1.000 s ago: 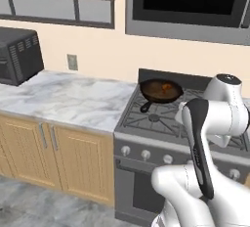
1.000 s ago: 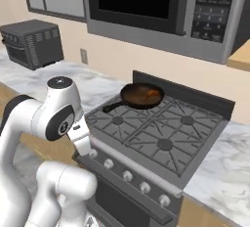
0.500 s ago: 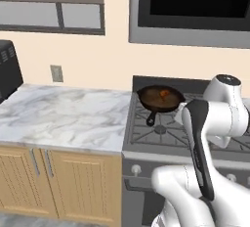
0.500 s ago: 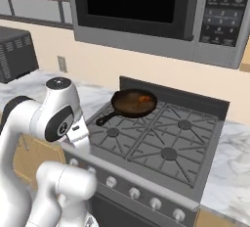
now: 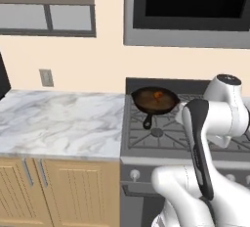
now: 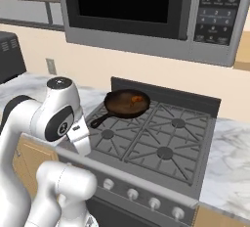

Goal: Take the chicken drumsticks from the pan and place one on each plate on the dining counter.

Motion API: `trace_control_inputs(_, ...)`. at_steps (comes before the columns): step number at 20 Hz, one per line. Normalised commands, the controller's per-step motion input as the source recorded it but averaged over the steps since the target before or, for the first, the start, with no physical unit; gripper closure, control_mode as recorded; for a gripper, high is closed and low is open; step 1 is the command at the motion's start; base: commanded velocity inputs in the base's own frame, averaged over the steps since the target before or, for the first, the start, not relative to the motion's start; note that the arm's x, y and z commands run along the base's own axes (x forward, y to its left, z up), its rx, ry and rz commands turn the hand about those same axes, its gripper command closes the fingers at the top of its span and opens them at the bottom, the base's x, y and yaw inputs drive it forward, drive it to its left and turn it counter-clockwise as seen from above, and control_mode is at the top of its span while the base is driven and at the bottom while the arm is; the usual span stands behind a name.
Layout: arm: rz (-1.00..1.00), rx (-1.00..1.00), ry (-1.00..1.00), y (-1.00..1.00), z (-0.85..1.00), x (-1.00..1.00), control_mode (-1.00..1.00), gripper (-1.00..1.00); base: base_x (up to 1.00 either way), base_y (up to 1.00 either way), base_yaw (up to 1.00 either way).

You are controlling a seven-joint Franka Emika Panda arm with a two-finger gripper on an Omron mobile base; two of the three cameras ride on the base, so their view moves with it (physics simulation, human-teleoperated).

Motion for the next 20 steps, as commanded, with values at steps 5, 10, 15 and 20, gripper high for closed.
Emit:
trace_control_inputs(5, -0.19, -0.06, -0.15, 0.01, 0.01, 0.29, -1.0, -1.0, 0.07, 0.0, -0.04)
trace_control_inputs(10, -0.31, -0.1, -0.26, 0.11, 0.05, 0.21, -1.0, -1.0, 0.0, 0.0, 0.0)
trace_control_inputs(15, -0.11, -0.2, -0.18, 0.02, 0.12, 0.22, -1.0, -1.0, 0.0, 0.0, 0.0)
trace_control_inputs(20, 0.0, -0.27, 0.01, -0.03, 0.28, 0.58, -1.0, -1.0, 0.0, 0.0, 0.0)
